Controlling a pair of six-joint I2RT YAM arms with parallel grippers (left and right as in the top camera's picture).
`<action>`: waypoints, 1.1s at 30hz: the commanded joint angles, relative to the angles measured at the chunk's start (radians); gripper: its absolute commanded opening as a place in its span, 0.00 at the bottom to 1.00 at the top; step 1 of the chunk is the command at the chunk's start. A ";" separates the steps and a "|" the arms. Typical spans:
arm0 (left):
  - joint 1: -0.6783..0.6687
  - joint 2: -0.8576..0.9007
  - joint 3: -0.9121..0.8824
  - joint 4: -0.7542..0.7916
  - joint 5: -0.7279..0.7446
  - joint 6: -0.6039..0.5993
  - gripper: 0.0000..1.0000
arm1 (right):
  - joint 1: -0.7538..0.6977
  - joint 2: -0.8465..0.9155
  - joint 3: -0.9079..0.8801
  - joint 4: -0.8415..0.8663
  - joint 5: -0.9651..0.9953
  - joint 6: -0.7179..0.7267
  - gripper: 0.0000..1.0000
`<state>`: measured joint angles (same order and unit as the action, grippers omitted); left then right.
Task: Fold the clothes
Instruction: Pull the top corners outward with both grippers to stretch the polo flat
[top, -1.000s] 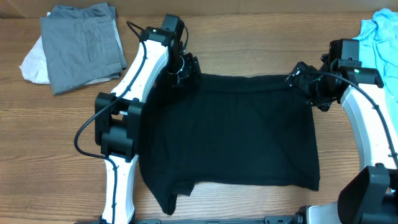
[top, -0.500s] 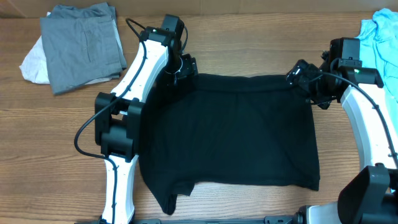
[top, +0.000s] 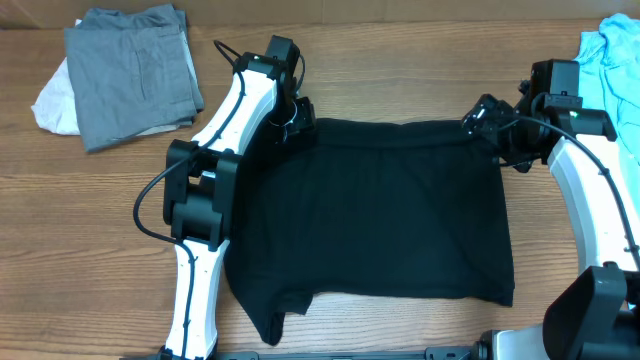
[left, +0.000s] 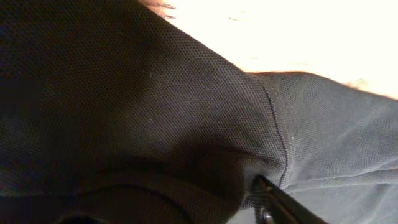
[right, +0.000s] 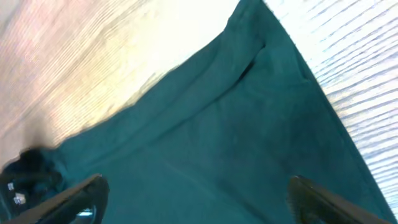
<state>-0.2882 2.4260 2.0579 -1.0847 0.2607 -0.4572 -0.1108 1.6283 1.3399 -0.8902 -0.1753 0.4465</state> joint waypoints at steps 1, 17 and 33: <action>-0.006 0.003 0.020 0.010 0.021 0.016 0.44 | -0.003 0.023 0.021 0.042 0.048 -0.005 0.84; -0.006 0.003 0.020 -0.006 0.021 0.016 0.46 | -0.092 0.304 0.089 0.268 0.023 -0.077 0.80; -0.007 0.003 0.020 -0.006 0.021 0.016 0.45 | -0.068 0.407 0.109 0.388 -0.001 -0.085 0.79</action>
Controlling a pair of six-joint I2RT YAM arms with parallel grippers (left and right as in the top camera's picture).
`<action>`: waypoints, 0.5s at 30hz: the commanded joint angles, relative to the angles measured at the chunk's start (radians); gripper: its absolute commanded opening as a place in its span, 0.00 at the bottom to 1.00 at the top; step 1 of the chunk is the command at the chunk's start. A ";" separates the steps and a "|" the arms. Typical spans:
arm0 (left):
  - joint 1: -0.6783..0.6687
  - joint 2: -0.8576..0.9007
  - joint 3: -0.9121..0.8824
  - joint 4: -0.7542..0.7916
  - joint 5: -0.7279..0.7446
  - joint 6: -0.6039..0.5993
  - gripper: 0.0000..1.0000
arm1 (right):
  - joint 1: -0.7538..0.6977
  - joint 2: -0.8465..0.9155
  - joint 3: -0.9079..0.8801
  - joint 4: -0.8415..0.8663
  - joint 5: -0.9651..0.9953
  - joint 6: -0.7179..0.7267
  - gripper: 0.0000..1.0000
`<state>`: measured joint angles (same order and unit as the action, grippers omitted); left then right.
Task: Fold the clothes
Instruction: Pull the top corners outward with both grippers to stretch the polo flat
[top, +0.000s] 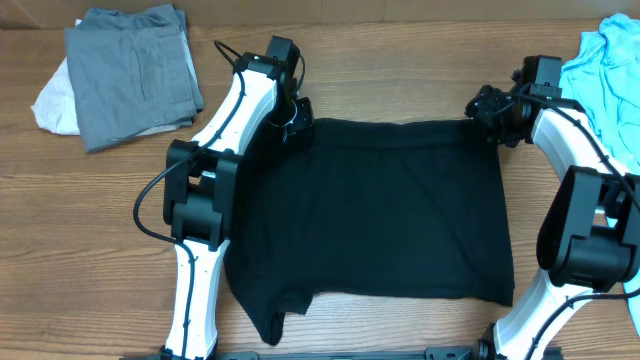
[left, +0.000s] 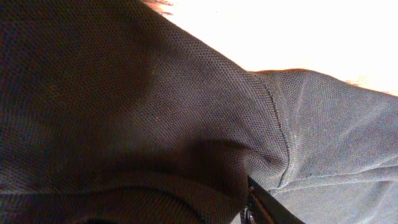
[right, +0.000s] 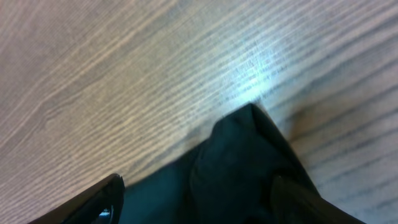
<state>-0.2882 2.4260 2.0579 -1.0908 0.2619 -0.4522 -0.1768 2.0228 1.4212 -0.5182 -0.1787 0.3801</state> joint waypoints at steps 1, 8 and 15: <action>-0.007 0.003 0.020 0.000 0.019 0.011 0.45 | -0.002 0.018 0.027 0.025 0.008 -0.018 0.79; -0.008 0.003 0.020 -0.001 0.019 0.011 0.46 | 0.015 0.061 0.027 0.053 0.101 -0.019 0.78; -0.008 0.003 0.020 0.000 0.019 0.011 0.45 | 0.049 0.063 0.028 0.064 0.154 -0.043 0.66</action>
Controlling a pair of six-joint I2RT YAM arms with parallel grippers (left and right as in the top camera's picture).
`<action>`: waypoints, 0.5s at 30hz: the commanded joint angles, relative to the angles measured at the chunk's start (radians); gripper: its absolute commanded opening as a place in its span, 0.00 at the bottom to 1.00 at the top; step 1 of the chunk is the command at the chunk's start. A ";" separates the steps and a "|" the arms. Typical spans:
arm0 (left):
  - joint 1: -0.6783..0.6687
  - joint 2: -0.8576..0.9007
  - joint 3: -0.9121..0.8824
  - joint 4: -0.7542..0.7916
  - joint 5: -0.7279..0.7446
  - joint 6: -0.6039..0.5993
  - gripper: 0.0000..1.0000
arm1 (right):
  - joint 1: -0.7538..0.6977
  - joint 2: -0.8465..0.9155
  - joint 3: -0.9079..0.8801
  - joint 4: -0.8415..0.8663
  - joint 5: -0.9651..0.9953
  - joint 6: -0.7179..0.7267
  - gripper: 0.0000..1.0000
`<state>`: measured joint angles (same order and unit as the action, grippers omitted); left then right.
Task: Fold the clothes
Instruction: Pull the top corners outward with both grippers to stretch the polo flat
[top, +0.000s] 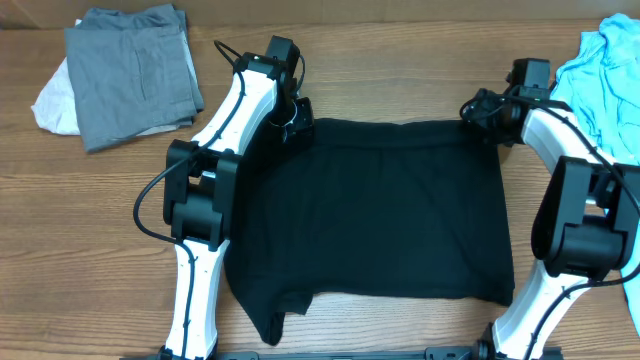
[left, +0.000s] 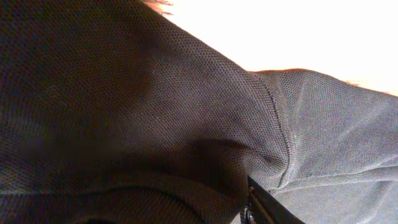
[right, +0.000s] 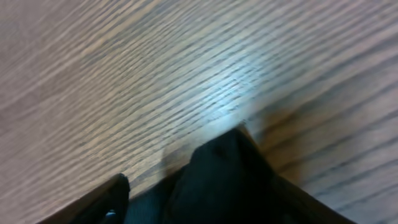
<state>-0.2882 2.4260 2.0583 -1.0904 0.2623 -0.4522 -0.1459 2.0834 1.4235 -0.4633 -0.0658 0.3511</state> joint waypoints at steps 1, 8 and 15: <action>-0.008 0.003 0.019 -0.001 0.019 0.011 0.45 | 0.023 0.002 0.026 0.009 0.048 -0.014 0.59; -0.006 0.003 0.019 0.000 0.019 0.018 0.39 | 0.035 0.002 0.026 0.010 0.102 -0.003 0.37; -0.005 -0.001 0.031 0.006 0.018 0.109 0.04 | 0.034 0.002 0.085 -0.041 0.171 0.050 0.04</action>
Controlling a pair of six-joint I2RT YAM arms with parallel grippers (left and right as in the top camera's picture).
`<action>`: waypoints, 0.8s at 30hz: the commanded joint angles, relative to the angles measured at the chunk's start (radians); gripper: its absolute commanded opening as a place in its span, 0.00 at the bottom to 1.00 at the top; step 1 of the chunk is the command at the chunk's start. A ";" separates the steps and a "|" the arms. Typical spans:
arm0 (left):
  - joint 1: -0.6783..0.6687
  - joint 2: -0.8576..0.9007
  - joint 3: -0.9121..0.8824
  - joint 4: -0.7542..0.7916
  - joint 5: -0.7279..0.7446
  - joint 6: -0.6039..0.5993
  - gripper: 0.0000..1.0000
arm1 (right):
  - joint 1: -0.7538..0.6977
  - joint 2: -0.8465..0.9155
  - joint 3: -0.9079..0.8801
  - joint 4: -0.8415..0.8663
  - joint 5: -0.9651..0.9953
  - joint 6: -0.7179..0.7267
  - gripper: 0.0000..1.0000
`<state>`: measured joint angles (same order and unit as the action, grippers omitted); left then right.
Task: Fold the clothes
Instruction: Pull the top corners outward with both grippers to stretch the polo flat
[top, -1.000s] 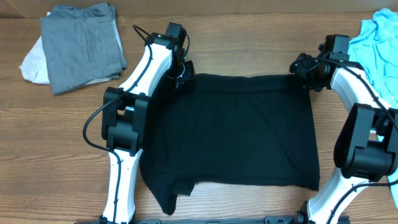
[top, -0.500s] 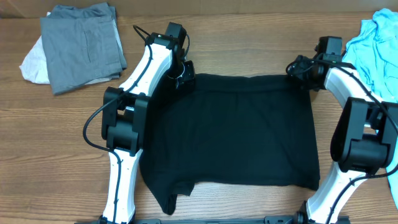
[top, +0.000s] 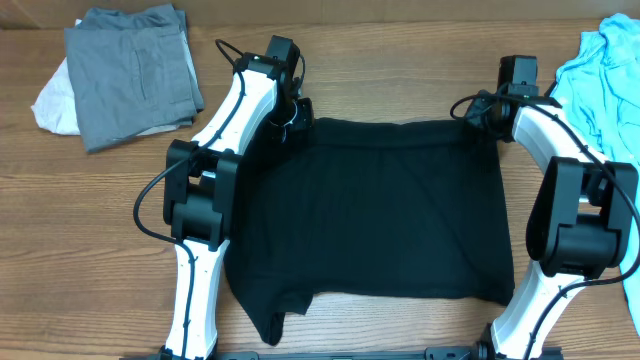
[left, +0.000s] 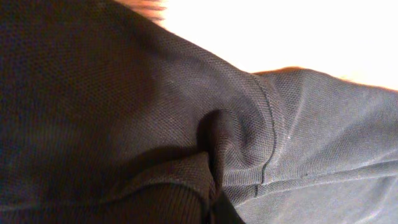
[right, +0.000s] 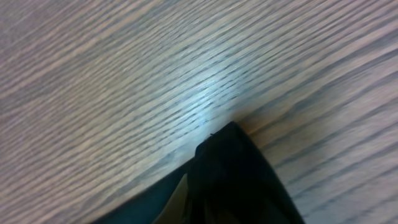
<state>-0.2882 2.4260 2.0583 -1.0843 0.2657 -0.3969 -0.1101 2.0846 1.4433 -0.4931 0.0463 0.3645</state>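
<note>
A black garment (top: 380, 210) lies spread flat on the wooden table (top: 80, 220). My left gripper (top: 292, 122) is at its far left corner. In the left wrist view the black knit (left: 124, 93) fills the frame and bunches into a pinch at the bottom, where the left gripper (left: 216, 210) is shut on it, its fingers almost hidden. My right gripper (top: 478, 110) is at the far right corner. In the right wrist view that corner (right: 236, 162) comes to a point on the wood and runs into the shut right gripper (right: 231, 208).
A folded grey garment (top: 130, 70) lies on a white one (top: 50, 105) at the back left. A light blue garment (top: 610, 70) is heaped at the back right, close behind the right arm. The black garment's near edge has a loose flap (top: 275, 320) at the front left.
The right gripper's fingers stood apart on either side of the garment's far right corner; now they are shut on it. The left gripper pinches the fabric tighter, with a fresh fold bunched at its tip.
The right gripper was open over the cloth inside the far right corner. Then it was open just beyond the corner tip, with wood in view. Now it is shut on the corner. The left gripper stayed at the far left corner, its finger closing inward on the fabric.
</note>
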 joint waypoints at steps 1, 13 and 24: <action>-0.005 -0.001 0.043 -0.002 0.012 0.058 0.04 | -0.003 0.001 0.084 -0.024 0.059 0.037 0.04; -0.005 -0.002 0.395 -0.025 -0.135 0.099 0.04 | -0.004 0.001 0.209 -0.098 0.066 0.082 0.04; -0.005 0.007 0.384 0.170 -0.164 0.098 0.43 | -0.003 0.005 0.207 -0.054 0.066 0.082 0.04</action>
<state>-0.2882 2.4298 2.4325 -0.9329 0.1364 -0.3088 -0.1101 2.0865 1.6287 -0.5610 0.0940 0.4404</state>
